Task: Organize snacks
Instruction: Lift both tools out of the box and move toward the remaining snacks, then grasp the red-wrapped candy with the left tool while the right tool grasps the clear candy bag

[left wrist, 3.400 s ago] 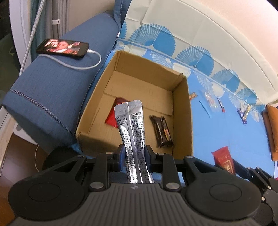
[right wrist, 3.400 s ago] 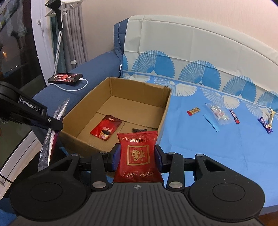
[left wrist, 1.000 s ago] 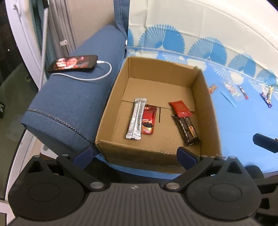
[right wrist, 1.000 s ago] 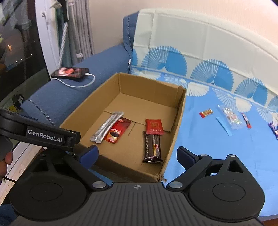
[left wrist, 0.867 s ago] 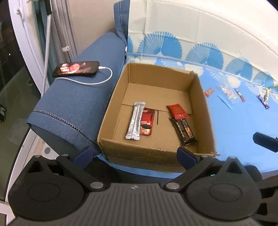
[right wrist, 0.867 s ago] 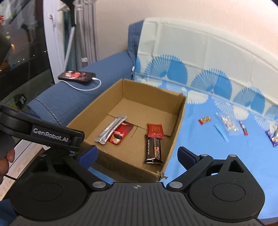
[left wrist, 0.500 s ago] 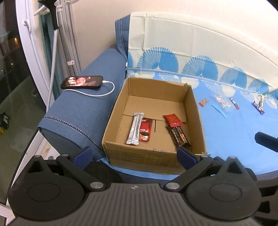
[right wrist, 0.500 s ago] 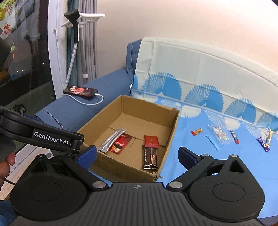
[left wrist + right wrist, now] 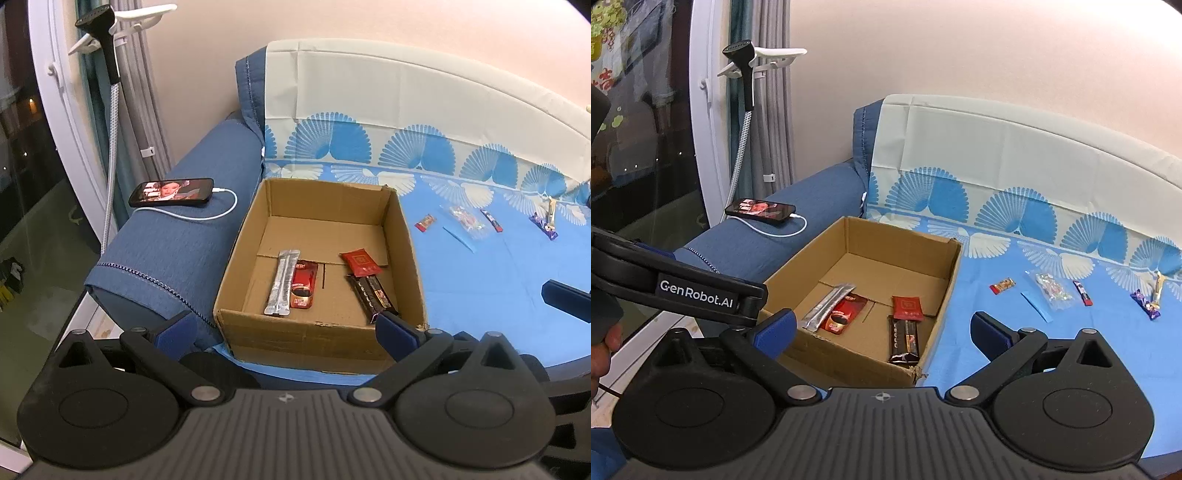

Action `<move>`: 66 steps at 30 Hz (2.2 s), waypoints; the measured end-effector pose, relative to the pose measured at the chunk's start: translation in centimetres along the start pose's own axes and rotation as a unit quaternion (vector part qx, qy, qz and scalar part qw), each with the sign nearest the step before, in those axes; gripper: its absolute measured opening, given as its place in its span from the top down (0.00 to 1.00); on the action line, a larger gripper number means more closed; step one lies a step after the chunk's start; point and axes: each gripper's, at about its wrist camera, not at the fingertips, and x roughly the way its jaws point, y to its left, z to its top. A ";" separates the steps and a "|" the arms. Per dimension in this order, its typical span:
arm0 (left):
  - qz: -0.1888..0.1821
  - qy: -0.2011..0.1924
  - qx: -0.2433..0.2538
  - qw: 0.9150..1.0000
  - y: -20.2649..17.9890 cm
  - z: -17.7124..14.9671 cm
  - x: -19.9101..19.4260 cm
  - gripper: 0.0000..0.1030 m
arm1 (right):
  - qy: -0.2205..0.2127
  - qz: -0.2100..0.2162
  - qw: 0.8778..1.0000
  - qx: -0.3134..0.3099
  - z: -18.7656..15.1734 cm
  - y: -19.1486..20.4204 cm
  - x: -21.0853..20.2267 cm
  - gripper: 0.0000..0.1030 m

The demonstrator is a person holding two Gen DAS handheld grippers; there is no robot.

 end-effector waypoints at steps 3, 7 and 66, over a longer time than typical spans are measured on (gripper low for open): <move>0.002 0.003 0.006 1.000 -0.4 0.1 0.2 0.00 | 0.000 0.000 1.000 0.007 -0.2 -0.4 -0.1 0.02; 0.003 0.008 0.018 1.000 -1.2 0.3 0.7 0.00 | 0.002 -0.001 1.000 0.019 -0.5 -1.2 0.2 0.02; -0.124 0.255 0.162 0.945 -32.7 19.5 56.3 0.00 | 0.107 -0.055 0.993 0.008 -3.6 -41.7 47.7 0.00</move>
